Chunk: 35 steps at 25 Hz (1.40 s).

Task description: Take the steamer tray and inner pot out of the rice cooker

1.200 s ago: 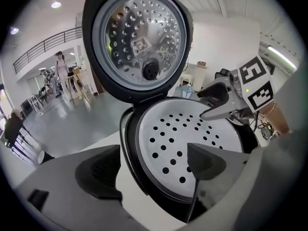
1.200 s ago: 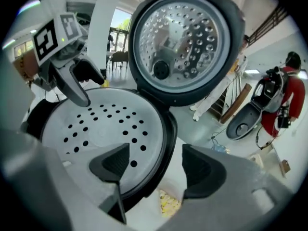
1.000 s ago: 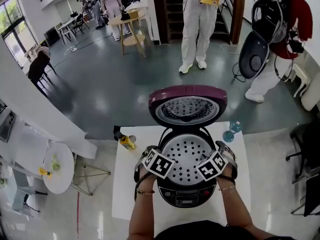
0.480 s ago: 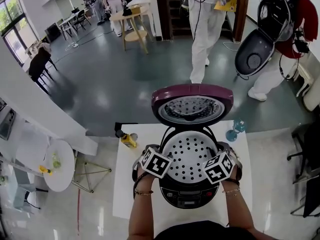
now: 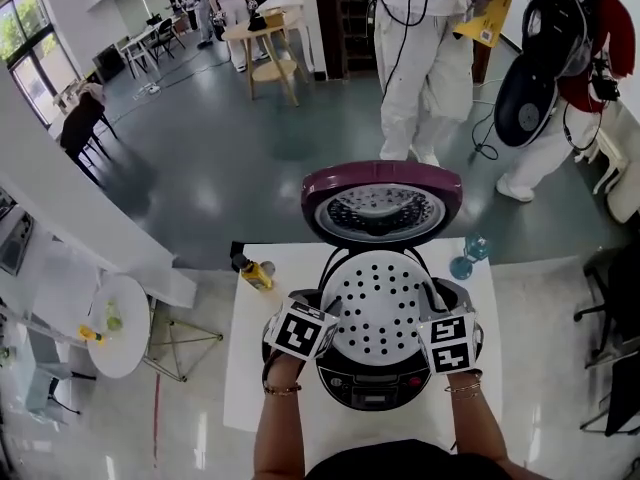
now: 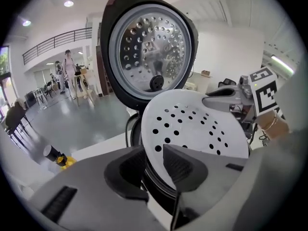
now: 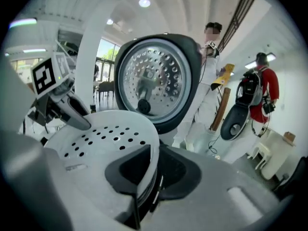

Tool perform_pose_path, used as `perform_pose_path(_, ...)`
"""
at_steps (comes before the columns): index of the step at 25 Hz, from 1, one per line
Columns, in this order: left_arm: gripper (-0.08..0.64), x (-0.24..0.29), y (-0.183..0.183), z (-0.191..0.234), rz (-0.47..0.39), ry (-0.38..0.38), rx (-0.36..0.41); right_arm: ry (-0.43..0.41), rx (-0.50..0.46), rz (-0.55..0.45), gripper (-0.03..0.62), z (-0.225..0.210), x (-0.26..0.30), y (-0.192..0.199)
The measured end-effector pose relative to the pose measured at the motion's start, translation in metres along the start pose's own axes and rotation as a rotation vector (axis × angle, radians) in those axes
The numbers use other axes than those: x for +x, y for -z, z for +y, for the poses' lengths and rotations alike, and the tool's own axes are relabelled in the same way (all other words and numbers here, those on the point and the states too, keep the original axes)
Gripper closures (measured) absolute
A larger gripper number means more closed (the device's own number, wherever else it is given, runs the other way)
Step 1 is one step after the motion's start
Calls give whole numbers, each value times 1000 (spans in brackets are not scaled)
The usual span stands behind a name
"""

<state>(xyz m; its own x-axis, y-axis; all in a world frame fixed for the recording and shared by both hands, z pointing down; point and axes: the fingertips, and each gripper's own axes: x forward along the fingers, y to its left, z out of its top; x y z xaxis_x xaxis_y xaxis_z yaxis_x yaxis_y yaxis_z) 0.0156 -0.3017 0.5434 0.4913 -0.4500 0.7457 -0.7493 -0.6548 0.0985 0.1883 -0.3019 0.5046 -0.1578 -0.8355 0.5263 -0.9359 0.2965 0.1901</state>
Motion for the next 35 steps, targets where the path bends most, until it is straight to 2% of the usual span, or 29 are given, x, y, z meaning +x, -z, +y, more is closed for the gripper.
perform_pose_path(4, 474, -25, -14, -7, -98, 0, -54, -7, 78, -89, 549, -5, -17, -12)
perform_pose_path(10, 489, -67, -33, -29, -211, -28, -56, -26, 142, -194, 557, -12, -55, -32)
perform_pose_path(15, 488, -111, -55, -74, -345, -10, -30, -46, 168, -296, 561, -31, -119, -54)
perform_pose_path(19, 488, -126, -57, -121, -420, 28, -22, -26, 159, -332, 565, -52, -177, -50)
perform_pose_path(22, 488, -132, -54, -161, -453, 101, -21, 13, 149, -327, 565, -63, -219, -38)
perform_pose_path(26, 486, -134, -35, -219, -472, 223, -75, 46, 172, -307, 566, -73, -271, -5)
perform_pose_path(29, 486, -125, -16, -252, -466, 267, -76, 69, 217, -282, 568, -80, -299, 26)
perform_pose_path(35, 479, -105, 34, -296, -372, 308, 25, 130, 303, -191, 568, -74, -323, 99)
